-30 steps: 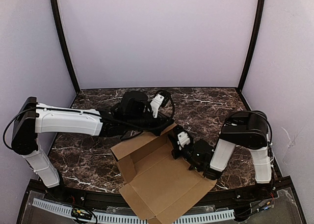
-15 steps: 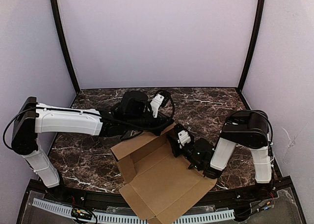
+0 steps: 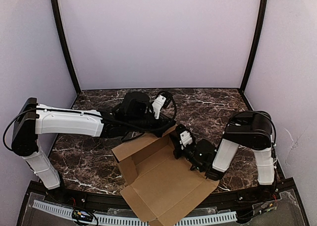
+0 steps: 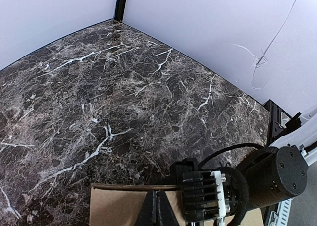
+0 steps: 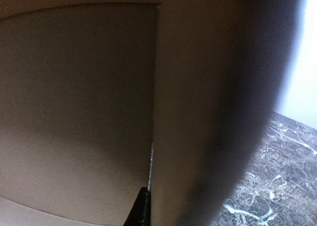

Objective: Fold the paper box

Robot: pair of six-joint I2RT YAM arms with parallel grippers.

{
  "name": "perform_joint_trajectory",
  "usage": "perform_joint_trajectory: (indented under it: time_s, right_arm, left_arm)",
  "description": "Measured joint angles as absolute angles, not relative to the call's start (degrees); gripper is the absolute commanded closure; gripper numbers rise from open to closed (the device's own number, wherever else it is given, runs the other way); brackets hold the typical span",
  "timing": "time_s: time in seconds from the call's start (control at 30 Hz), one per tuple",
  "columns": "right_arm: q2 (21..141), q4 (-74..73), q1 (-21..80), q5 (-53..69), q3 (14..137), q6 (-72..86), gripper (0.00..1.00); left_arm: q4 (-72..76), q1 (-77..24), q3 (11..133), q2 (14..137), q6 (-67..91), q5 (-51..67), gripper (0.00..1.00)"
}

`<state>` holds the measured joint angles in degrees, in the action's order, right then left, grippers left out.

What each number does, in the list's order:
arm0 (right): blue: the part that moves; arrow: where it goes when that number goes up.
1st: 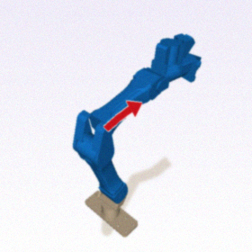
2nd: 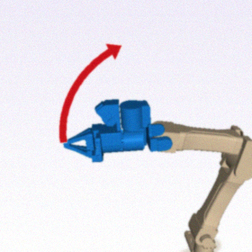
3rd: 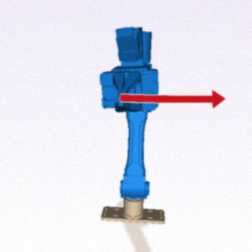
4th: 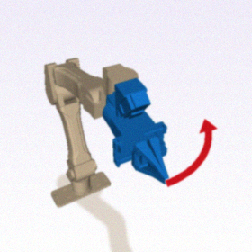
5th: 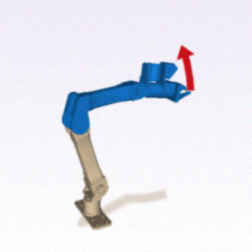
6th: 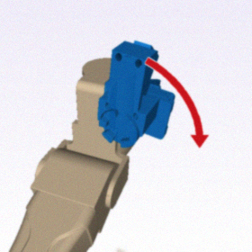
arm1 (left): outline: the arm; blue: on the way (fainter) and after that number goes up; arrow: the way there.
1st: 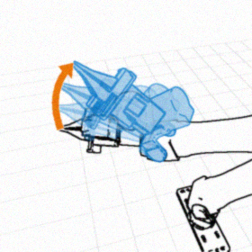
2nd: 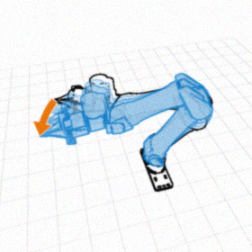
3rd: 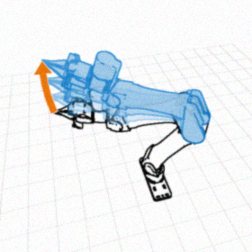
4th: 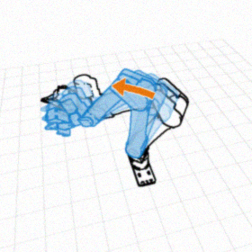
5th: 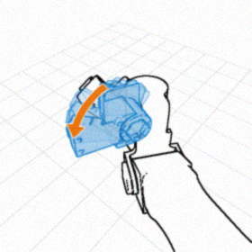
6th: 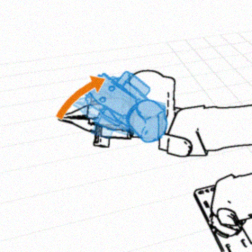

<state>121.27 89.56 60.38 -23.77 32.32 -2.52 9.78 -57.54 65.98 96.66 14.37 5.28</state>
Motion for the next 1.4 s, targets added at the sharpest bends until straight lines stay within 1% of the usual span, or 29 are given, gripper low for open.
perform_joint_trajectory:
  time_s: [0.03, 0.07, 0.23, 0.3, 0.47, 0.6, 0.8, 0.97, 1.07, 1.27, 1.4]
  right_arm:
    - [121.2, 89.6, 60.4, -23.9, 32.3, -2.6, 0.41]
    - [121.1, 89.6, 60.3, -24.1, 32.2, -2.8, 0.34]
    - [117.9, 89.6, 60.3, -24.9, 30.5, -4.5, 0.17]
    - [115.4, 89.4, 60.6, -25.3, 29.5, -5.0, 0.12]
    - [108.4, 89.0, 62.9, -27.1, 25.6, -5.7, 0.08]
    - [104.5, 87.5, 67.7, -31.6, 22.1, -7.7, 0.05]
    - [96.8, 77.6, 77.1, -37.6, 20.1, -9.5, 0.05]
    - [90.8, 69.9, 83.7, -40.1, 20.0, -7.3, 0.05]
    - [88.8, 65.6, 86.3, -41.0, 20.0, -6.3, 0.05]
    - [83.2, 57.7, 87.2, -41.9, 20.1, -5.6, 0.04]
    - [79.3, 53.1, 86.5, -41.9, 20.1, -5.9, 0.04]
  left_arm:
    - [9.8, -57.6, 66.0, 96.7, 14.4, 5.3, 0.99]
    - [9.8, -57.5, 66.0, 96.7, 14.4, 5.3, 0.99]
    - [9.8, -57.6, 66.0, 96.7, 14.4, 5.1, 0.99]
    - [9.7, -57.6, 66.1, 96.7, 14.4, 5.1, 1.00]
    - [9.2, -57.6, 66.3, 96.7, 14.4, 5.0, 0.99]
    - [9.1, -57.6, 66.4, 96.7, 14.5, 4.6, 0.99]
    - [7.5, -57.8, 67.4, 96.7, 14.8, 3.4, 0.98]
    - [4.6, -57.8, 69.2, 96.6, 14.5, 2.4, 0.90]
    - [1.5, -57.9, 70.6, 96.4, 13.7, 1.5, 0.83]
    - [-8.7, -58.0, 71.9, 92.3, 12.6, -1.6, 0.70]
    - [-14.2, -58.0, 71.9, 87.1, 12.6, -3.3, 0.68]
